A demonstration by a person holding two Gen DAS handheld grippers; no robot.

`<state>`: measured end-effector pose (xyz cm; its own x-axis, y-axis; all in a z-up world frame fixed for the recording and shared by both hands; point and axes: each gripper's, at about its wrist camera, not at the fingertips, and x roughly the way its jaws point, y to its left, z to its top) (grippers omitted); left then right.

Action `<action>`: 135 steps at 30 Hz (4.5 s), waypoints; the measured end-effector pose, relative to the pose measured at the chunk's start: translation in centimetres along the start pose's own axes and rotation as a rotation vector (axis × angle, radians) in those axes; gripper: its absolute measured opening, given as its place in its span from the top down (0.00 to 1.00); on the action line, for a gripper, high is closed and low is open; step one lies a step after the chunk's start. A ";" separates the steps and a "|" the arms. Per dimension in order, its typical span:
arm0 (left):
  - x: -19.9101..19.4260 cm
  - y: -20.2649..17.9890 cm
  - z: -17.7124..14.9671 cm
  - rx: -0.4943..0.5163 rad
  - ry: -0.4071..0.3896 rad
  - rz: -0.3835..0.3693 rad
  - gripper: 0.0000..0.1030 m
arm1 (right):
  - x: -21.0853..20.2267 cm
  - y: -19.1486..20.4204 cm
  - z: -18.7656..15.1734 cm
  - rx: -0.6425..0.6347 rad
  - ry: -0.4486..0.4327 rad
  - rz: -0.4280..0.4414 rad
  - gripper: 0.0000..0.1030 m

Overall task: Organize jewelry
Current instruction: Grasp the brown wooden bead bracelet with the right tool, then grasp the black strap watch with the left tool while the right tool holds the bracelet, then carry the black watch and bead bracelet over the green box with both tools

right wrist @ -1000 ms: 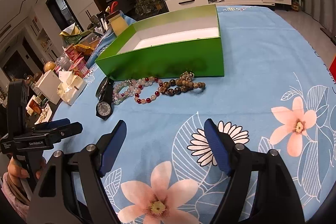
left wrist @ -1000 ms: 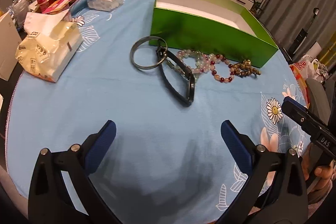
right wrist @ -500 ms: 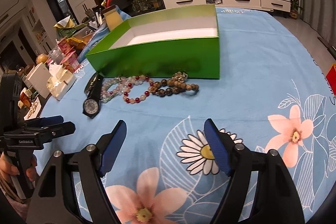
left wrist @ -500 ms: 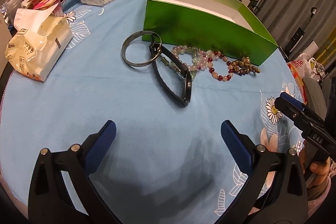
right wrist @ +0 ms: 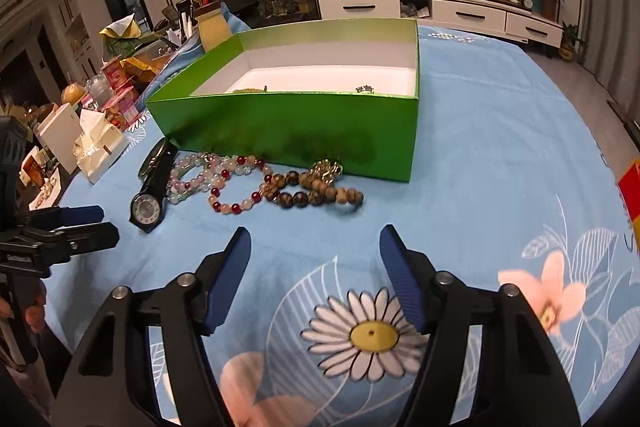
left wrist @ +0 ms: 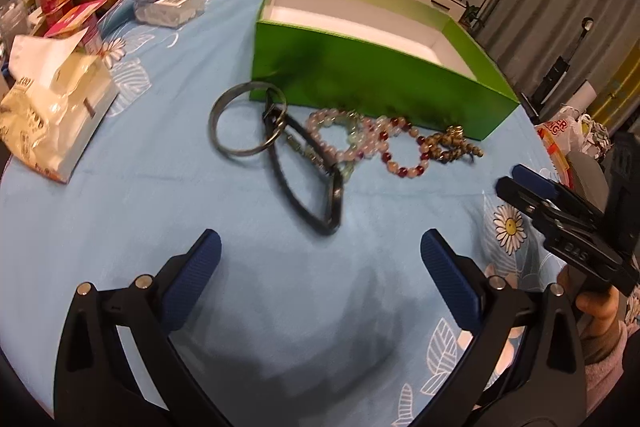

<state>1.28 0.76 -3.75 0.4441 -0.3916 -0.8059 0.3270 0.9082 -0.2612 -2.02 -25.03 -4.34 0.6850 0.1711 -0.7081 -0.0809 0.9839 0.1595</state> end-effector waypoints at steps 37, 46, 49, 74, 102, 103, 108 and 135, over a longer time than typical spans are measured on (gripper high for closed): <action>2.2 -1.5 0.4 0.236 0.088 -0.062 0.39 | -0.4 -0.1 1.1 -0.003 0.028 0.163 0.93; 2.4 -0.7 1.0 0.191 0.111 -0.066 0.92 | -0.1 0.2 0.7 0.038 0.025 0.180 0.93; 2.4 -0.7 1.1 0.142 0.096 -0.087 0.93 | -0.2 0.4 0.7 0.036 0.024 0.184 0.93; 5.0 -7.2 0.7 0.406 0.178 -0.012 0.57 | -0.1 0.7 -0.2 0.117 0.035 0.288 0.93; 0.7 -7.8 2.5 0.286 0.000 -0.103 0.93 | -4.5 0.9 2.7 0.060 -0.103 0.224 0.93; 0.4 -8.0 2.7 0.285 -0.009 -0.107 0.93 | -5.0 1.0 3.2 0.049 -0.116 0.222 0.93; -1.0 -8.7 4.1 0.280 -0.054 -0.104 0.92 | -6.8 1.6 5.3 0.004 -0.170 0.218 0.93; -0.9 -10.2 15.1 0.272 -0.179 -0.067 0.91 | -5.8 0.6 13.5 -0.037 -0.279 0.162 0.93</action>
<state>10.14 -10.40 7.69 0.5454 -0.4909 -0.6793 0.5605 0.8162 -0.1398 3.70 -26.18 9.14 0.8330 0.3093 -0.4587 -0.2272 0.9472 0.2261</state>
